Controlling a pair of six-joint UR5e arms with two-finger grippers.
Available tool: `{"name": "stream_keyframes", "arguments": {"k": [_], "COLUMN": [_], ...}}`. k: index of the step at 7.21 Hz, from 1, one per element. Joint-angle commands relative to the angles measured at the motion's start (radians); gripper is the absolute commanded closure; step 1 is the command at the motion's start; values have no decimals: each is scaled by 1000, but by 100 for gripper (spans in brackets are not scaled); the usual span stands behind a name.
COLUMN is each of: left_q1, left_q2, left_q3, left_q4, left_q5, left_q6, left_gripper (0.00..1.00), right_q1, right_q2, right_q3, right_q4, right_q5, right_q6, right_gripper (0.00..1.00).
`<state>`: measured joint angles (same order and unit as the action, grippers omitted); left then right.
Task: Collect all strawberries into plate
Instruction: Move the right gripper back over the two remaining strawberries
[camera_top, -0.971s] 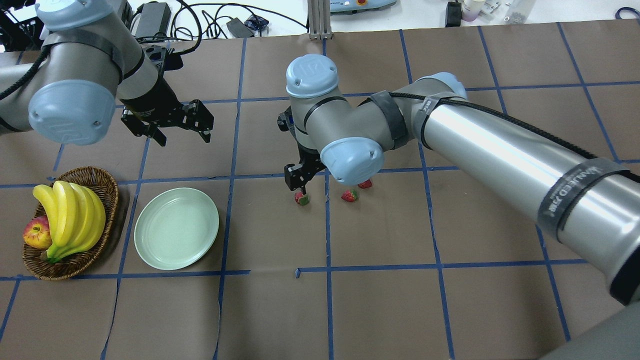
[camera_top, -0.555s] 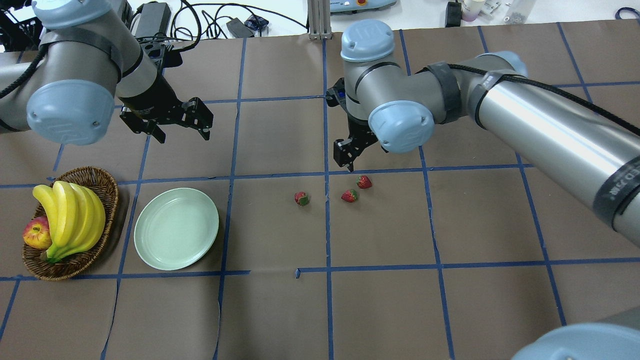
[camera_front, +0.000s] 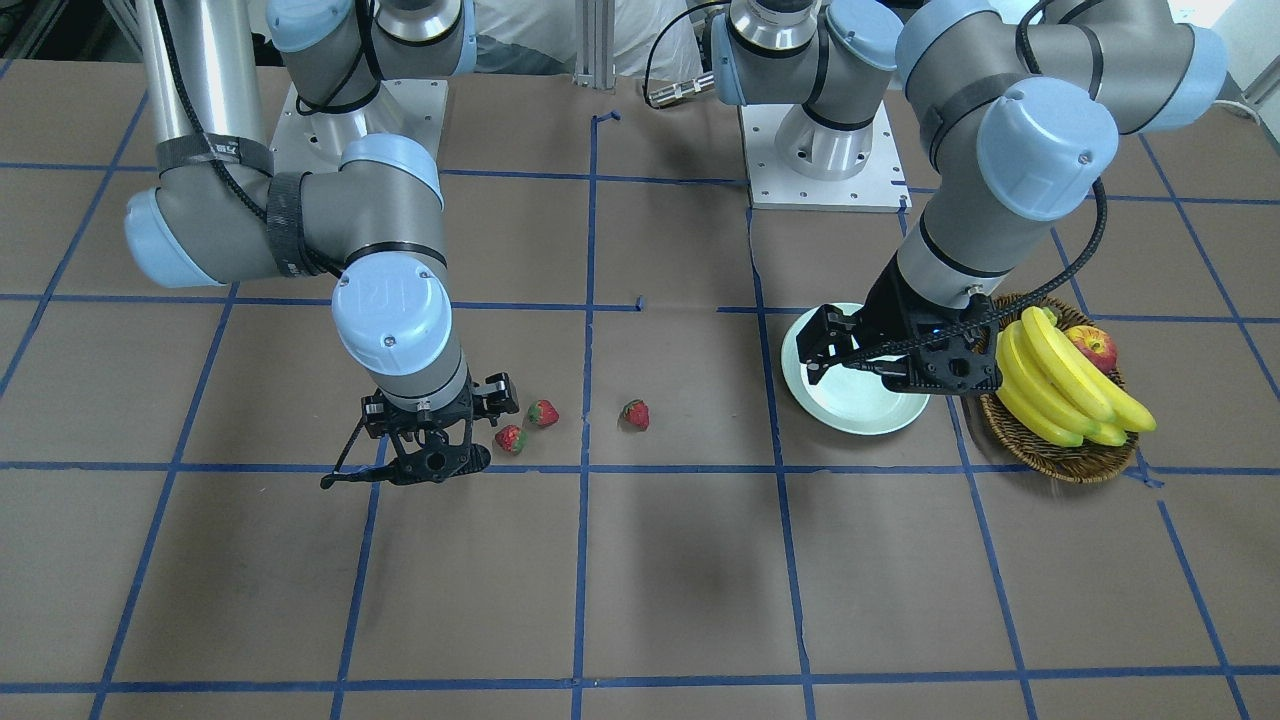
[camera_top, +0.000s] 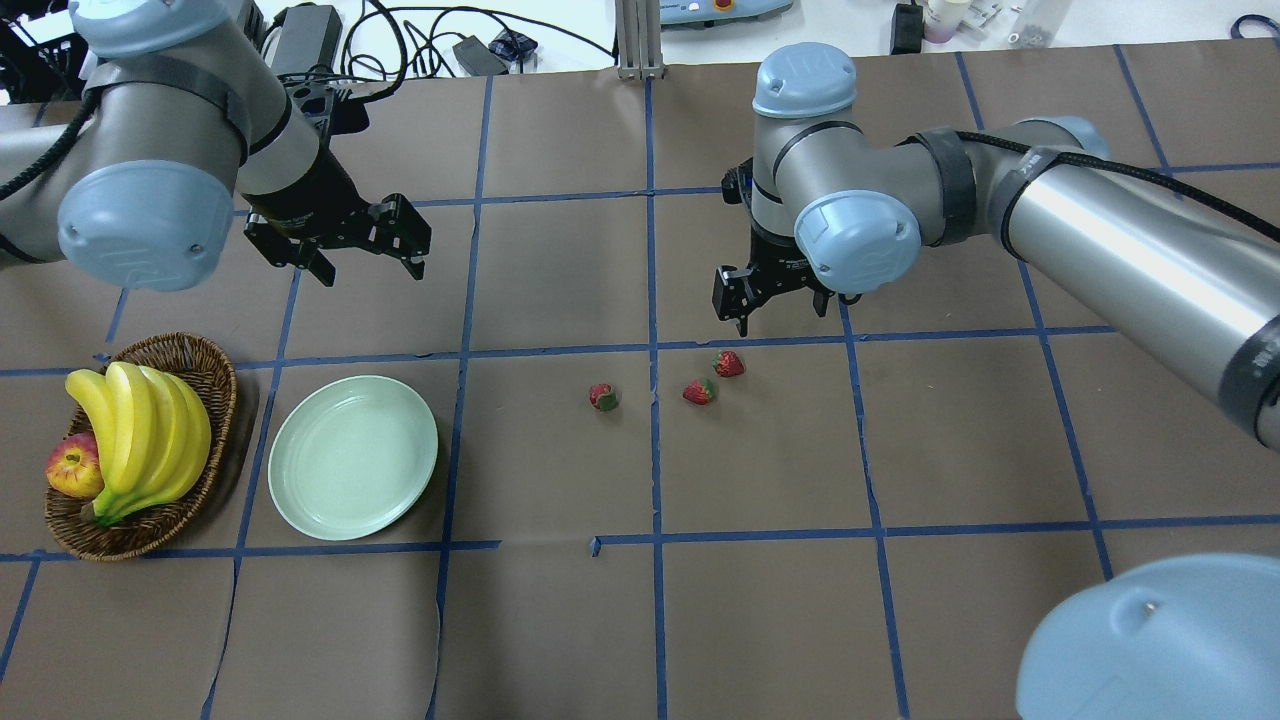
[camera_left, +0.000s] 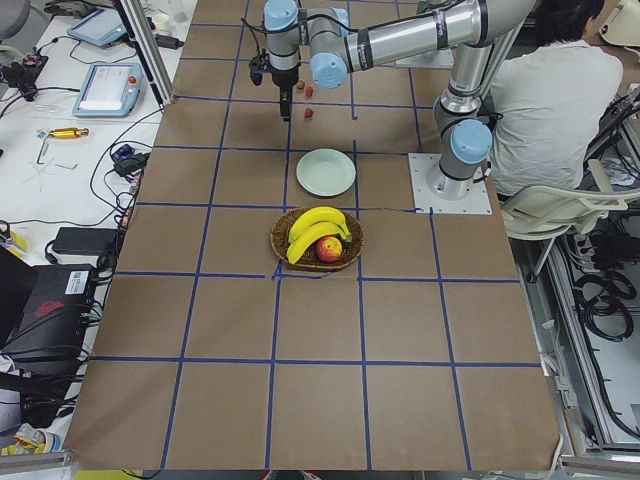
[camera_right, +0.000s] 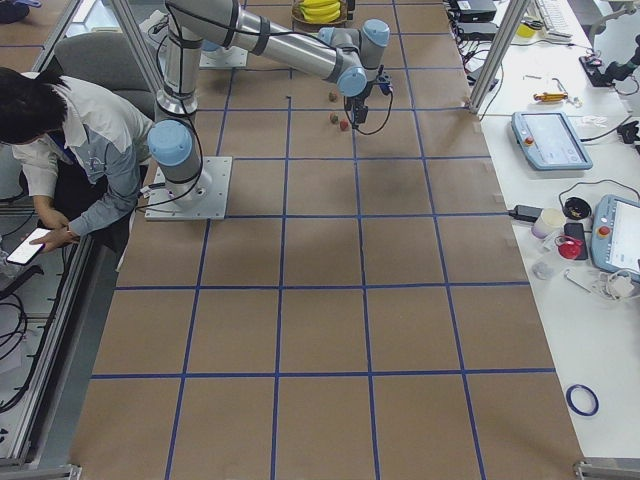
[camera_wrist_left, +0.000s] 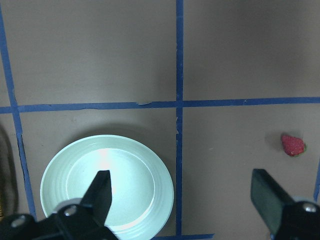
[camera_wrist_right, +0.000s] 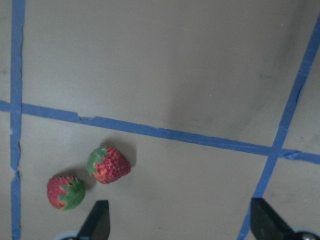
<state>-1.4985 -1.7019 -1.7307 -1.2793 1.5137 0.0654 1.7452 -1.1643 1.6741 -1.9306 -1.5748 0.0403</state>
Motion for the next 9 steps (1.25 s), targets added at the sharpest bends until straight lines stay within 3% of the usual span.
{"name": "stream_keyframes", "arguments": {"k": [1,4,9], "left_q1": [0,-2,0], "left_q2": [-2,-7,-8], "left_q3": [-1,-6,-7], "left_q4": [-2,-3,-8], "left_q5": [-1,-3,-3], "left_q6": [-2,1,2], "left_gripper": [0,0,0], "right_q1": [0,16,42], "right_q2": [12,52,112], "right_q3": [3,4,4], "right_q4": [-40,-51,-48], "right_q5": [82,84,84], "right_q6": [214,395,412], "right_gripper": [0,0,0]}}
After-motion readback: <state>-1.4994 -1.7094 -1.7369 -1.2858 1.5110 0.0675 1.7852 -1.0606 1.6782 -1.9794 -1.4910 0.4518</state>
